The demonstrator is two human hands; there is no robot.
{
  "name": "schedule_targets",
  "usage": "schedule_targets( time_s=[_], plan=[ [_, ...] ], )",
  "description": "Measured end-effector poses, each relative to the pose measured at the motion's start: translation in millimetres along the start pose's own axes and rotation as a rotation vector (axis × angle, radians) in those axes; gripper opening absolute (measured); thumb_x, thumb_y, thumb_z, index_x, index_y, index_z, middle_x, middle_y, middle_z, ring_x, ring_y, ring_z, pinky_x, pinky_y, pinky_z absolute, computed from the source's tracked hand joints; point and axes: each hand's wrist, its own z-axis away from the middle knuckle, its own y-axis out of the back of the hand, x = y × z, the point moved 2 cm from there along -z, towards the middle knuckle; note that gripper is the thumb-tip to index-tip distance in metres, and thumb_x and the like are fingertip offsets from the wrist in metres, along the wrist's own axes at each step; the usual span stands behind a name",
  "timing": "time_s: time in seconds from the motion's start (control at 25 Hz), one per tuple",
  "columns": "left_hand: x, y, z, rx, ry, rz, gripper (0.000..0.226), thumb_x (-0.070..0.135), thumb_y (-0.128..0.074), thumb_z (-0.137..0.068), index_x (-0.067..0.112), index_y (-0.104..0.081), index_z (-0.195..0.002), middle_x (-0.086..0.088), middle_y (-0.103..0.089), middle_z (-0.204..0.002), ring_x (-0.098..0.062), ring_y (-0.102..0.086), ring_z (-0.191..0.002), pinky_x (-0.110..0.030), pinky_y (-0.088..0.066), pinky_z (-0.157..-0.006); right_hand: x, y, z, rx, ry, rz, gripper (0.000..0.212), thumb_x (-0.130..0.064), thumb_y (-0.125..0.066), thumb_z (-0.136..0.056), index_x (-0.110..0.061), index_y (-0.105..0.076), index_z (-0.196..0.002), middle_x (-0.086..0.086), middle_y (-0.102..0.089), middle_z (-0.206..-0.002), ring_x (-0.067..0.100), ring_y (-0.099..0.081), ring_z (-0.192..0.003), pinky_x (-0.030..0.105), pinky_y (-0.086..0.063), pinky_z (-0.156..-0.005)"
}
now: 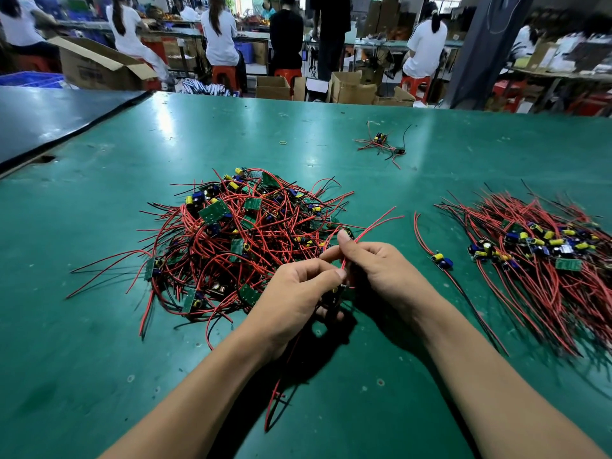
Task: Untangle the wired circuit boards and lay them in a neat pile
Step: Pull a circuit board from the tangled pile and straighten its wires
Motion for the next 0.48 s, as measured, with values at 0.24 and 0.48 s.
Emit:
schedule_targets(
  time_s=[0.24,0.48],
  plan=[
    [-0.7,-0.9,-0.3,-0.008,-0.021,-0.077,0.017,0.009,-0.058,-0.094,0.004,-0.064,-0.079,-0.015,-0.062,-0.073,-0.02,-0.057,-0.056,-0.026,-0.053,-0.051,-0.2,-0.6,-7.4,0.154,-0.032,-0.074,0.057,-0.058,-0.056,-0.09,-0.017,-0.067,-0.052,-0.005,-0.033,-0.048,0.006,-0.025,-0.035,0.015,-0.019,-0.04],
    [-3.9,-1.5,1.0,0.047,-0.031,-0.088,0.017,0.005,-0.054,-0.097,0.002,-0.067,-0.087,-0.017,-0.067,-0.073,-0.022,-0.061,-0.047,-0.025,-0.05,-0.044,-0.3,3.0,-4.1,0.015,-0.093,-0.037,0.044,-0.053,-0.06,-0.088,-0.014,-0.074,-0.076,-0.005,-0.044,-0.047,0.007,-0.033,-0.036,0.015,-0.028,-0.039]
  ],
)
